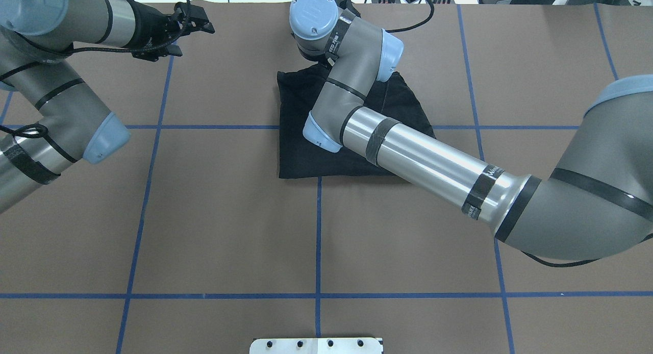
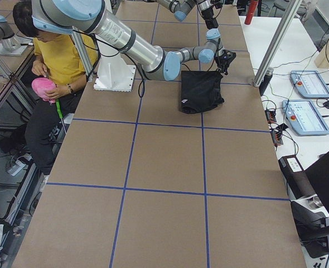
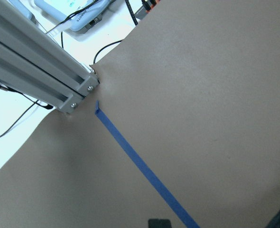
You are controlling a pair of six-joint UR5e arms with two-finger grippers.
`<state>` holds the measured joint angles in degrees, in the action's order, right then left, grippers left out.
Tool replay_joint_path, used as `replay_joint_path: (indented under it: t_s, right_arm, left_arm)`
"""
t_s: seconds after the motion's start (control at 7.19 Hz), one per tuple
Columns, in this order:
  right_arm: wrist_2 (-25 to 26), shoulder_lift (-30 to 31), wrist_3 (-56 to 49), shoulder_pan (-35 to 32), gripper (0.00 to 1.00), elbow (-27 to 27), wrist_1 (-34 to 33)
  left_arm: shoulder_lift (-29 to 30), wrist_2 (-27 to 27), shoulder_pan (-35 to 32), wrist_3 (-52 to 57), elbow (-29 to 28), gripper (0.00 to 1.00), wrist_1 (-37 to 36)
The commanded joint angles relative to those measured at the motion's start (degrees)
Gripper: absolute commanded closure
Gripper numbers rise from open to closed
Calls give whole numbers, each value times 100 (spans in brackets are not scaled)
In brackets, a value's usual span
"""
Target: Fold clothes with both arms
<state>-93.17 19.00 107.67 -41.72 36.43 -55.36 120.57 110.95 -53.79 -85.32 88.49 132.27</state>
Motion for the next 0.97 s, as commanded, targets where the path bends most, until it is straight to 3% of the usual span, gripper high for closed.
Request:
replay_joint_path:
  t_s: [0.0, 0.28, 0.42, 0.83]
  right_arm:
    - [-752, 146, -786, -380, 100, 588, -837]
    - [-1121, 1563, -1029, -241, 100, 2928, -2018]
    - [-1246, 2059, -1029, -101, 100, 3497, -2127]
    - [-1248, 2388, -1683, -213, 100, 3434, -2111]
  left_arm:
    - [-7, -12, 0, -10, 116, 1, -105]
    - [-60, -20, 0, -11, 265, 1, -175]
    - [-60, -38, 0, -11, 283, 1, -202]
    - [-51, -151, 35, -28, 388, 1, -202]
